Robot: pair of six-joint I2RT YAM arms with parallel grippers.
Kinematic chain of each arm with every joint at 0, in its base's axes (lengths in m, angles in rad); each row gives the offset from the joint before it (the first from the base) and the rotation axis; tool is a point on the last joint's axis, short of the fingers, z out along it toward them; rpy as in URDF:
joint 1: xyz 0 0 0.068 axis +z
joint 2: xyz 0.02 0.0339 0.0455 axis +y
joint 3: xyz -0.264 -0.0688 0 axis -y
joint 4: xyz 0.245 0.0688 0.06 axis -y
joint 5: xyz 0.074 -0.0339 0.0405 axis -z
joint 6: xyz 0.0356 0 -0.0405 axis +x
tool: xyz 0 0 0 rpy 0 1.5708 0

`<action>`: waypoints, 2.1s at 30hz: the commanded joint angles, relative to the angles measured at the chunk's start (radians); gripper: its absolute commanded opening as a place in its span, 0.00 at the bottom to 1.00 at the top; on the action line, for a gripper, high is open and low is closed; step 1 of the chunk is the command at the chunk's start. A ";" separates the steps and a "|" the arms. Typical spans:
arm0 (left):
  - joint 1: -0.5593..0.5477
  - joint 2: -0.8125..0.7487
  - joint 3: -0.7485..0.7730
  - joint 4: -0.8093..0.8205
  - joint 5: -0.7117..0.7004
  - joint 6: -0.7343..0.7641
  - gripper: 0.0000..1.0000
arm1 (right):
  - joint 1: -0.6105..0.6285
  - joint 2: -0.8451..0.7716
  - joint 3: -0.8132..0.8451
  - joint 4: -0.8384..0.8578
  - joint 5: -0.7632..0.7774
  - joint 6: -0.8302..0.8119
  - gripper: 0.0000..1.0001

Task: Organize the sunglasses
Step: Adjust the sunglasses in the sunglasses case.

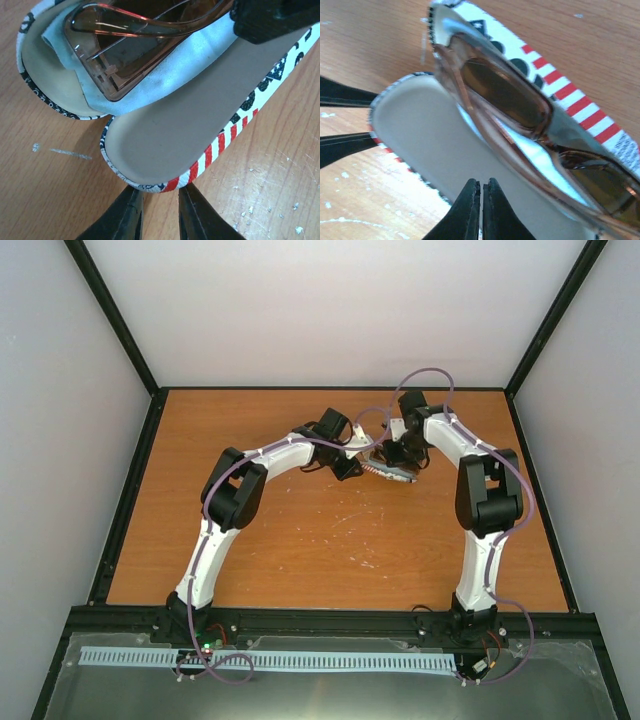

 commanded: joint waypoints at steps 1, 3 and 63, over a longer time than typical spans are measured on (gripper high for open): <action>-0.006 -0.030 -0.006 0.028 0.045 -0.027 0.22 | 0.006 -0.103 0.024 -0.003 -0.072 -0.021 0.07; -0.009 -0.030 -0.011 0.028 0.053 -0.034 0.22 | 0.002 -0.135 0.025 0.015 -0.052 -0.021 0.08; -0.019 -0.056 -0.058 0.046 0.045 -0.030 0.22 | -0.093 -0.073 -0.181 0.170 0.180 0.161 0.03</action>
